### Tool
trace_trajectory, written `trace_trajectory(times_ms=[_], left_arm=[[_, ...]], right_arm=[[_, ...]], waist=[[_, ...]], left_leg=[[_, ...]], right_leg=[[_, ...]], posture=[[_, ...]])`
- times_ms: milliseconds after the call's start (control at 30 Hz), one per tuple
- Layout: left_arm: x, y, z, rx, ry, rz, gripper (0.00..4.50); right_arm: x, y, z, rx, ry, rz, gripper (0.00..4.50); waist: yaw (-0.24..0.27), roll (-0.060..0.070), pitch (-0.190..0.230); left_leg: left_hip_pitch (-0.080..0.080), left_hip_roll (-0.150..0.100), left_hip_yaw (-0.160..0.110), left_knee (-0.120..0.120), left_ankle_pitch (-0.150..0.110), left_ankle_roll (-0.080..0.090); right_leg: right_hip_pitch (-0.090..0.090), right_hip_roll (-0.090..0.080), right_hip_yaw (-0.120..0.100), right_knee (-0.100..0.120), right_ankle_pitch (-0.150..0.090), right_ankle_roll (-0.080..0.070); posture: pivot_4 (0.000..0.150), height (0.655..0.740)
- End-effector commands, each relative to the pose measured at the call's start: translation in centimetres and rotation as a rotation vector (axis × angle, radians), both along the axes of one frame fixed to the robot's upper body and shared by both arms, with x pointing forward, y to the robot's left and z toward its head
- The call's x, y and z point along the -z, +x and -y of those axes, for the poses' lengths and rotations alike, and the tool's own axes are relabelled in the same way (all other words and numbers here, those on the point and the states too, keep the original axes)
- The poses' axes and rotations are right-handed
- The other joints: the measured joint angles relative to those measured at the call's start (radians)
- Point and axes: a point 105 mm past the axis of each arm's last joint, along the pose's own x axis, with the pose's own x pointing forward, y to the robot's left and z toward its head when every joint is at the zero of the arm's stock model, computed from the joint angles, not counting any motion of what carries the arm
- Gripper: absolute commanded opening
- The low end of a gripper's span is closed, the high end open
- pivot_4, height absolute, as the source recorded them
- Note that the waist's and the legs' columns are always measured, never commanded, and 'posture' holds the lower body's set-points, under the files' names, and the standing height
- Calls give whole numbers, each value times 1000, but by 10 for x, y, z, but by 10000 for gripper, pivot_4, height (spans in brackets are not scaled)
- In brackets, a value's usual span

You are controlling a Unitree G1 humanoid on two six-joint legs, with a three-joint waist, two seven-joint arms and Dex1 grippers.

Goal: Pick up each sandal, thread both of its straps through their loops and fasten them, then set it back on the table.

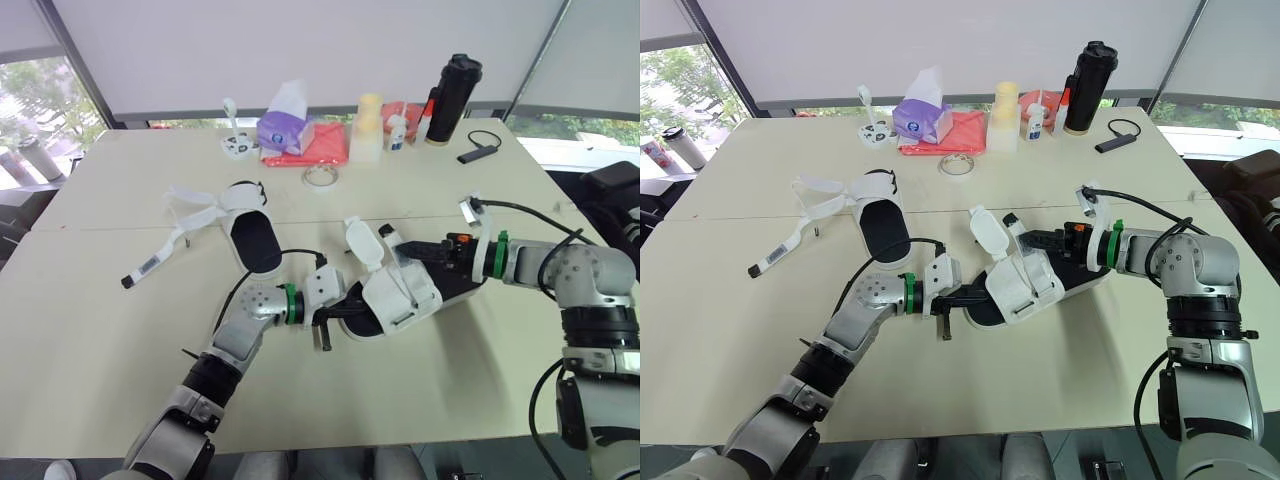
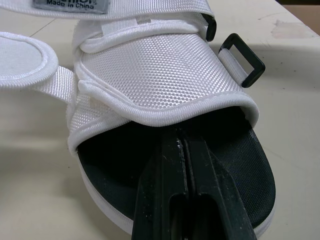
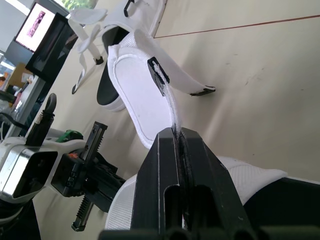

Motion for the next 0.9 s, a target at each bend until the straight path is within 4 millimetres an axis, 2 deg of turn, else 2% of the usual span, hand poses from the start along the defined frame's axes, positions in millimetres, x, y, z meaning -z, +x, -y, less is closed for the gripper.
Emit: trace_trajectory(times_ms=[33, 300, 467, 833, 900], left_arm=[[-1, -2, 1, 2, 0, 10, 0], [-2, -2, 2, 1, -3, 13, 0], [-1, -3, 2, -3, -6, 12, 0], [-1, -4, 5, -2, -13, 12, 0], [-1, -4, 5, -1, -12, 13, 0]], right_arm=[[-10, 3, 0, -10, -12, 44, 502], [4, 3, -2, -24, -78, 20, 502], [22, 9, 1, 4, -192, -35, 502], [19, 10, 5, 9, -216, -38, 502], [17, 10, 6, 17, -207, -32, 6059]], waist=[[0, 0, 0], [0, 0, 0], [-3, 0, 0], [-13, 0, 0], [-13, 0, 0]], left_leg=[[0, 0, 0, 0, 0, 0], [0, 0, 0, 0, 0, 0], [0, 0, 0, 0, 0, 0], [2, 0, 0, 0, 0, 0], [2, 0, 0, 0, 0, 0]], right_leg=[[0, 0, 0, 0, 0, 0], [0, 0, 0, 0, 0, 0], [0, 0, 0, 0, 0, 0], [3, 0, 0, 0, 0, 0], [3, 0, 0, 0, 0, 0]], posture=[[1500, 7400], [1500, 7400], [1500, 7400], [1500, 7400], [1500, 7400]])
